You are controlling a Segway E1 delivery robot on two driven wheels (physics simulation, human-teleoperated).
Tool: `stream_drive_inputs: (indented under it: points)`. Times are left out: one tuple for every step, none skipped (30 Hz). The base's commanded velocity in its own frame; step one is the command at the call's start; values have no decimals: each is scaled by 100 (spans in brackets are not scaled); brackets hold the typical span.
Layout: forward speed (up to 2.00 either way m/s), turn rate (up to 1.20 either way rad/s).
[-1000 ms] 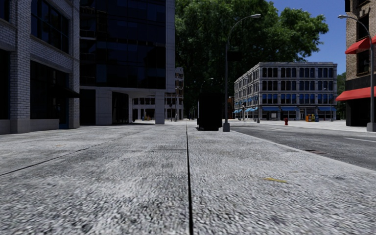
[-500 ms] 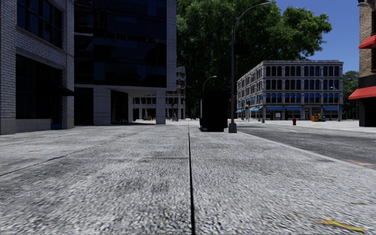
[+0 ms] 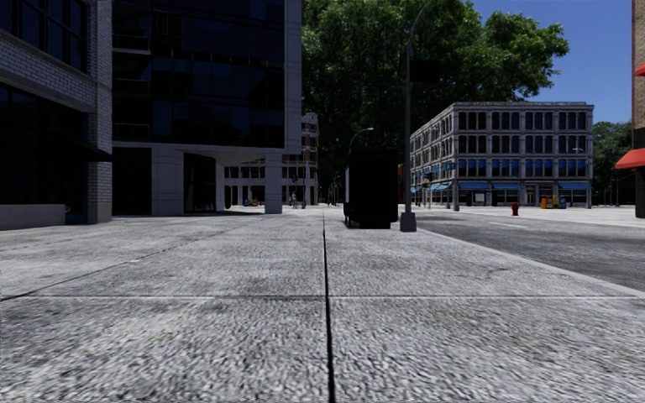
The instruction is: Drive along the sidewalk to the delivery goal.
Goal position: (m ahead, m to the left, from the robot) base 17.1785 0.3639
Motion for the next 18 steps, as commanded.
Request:
stream_drive_inputs:
  points:
    - [200, 0]
    - [200, 0]
    - [200, 0]
    - [200, 0]
    - [200, 0]
    - [200, 0]
    - [200, 0]
    - [200, 0]
    - [200, 0]
    - [200, 0]
    - [200, 0]
    - [200, 0]
    - [200, 0]
    - [200, 0]
    - [200, 0]
    - [200, 0]
    - [200, 0]
    - [200, 0]
